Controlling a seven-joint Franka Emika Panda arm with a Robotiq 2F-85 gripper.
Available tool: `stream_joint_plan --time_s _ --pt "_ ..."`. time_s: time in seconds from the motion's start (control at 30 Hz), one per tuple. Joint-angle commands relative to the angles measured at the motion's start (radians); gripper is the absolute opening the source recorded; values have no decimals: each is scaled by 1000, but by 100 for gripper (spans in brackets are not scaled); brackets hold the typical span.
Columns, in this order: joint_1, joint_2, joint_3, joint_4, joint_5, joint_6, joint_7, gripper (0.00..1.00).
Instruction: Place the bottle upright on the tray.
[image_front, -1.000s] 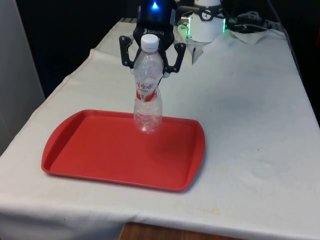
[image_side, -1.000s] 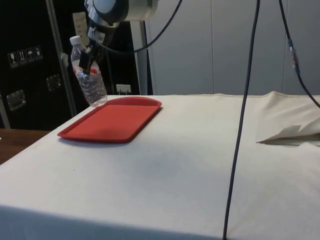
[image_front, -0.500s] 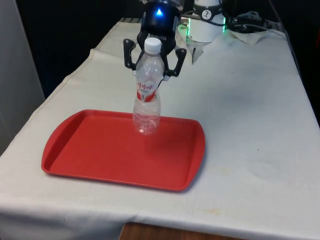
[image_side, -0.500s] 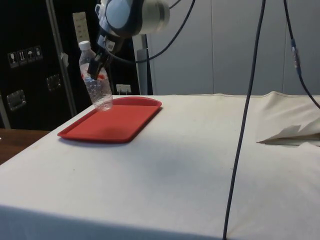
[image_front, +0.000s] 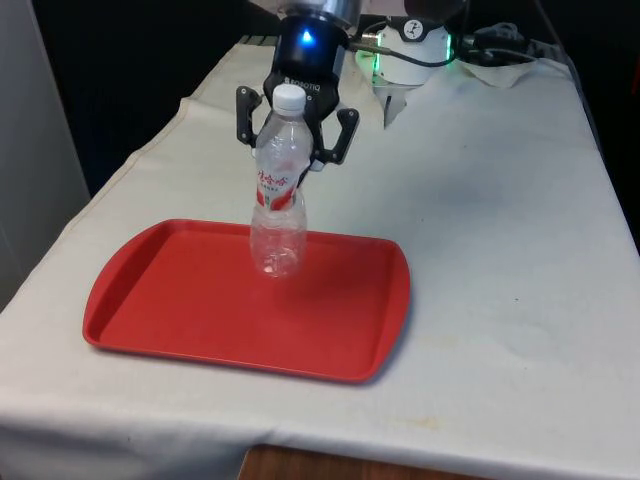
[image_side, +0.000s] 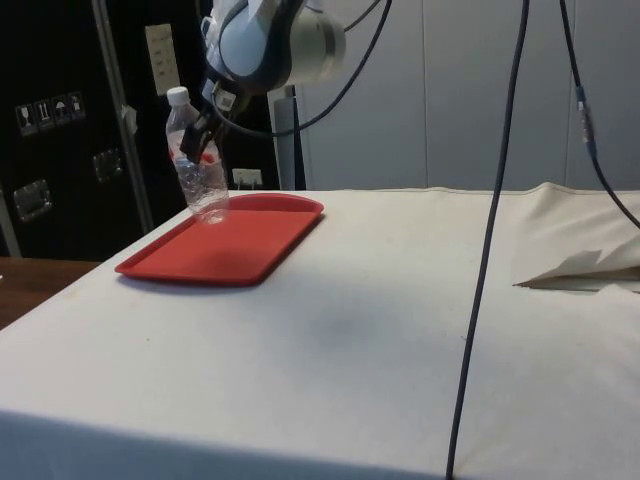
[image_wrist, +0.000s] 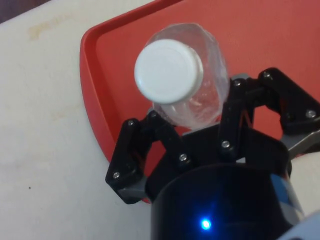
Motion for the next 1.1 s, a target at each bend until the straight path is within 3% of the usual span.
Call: stream_joint_plan --time_s 0.0,0.2,0.23,0.27,0.47,0.5,0.53,0.63,0.73,0.8,0.83,0.87,1.07 --pt "-25 -4 39 6 15 14 -7 36" --pt "-34 -4 48 7 18 37 20 36" --pt "-4 5 1 5 4 21 31 36" --pt "-35 -4 49 7 18 40 24 36" --pt "-44 -2 55 8 17 63 56 36" --pt "-11 7 3 5 5 46 67 36" --pt "-46 -1 57 6 17 66 59 36" --pt "-54 0 61 0 20 74 67 36" --pt "-51 8 54 -3 23 73 75 36" --pt "-56 11 58 -4 27 74 78 36" --pt "-23 20 6 -4 18 58 89 36" --pt "-58 12 59 -4 29 74 81 36" --pt "-69 16 64 -8 34 81 103 36"
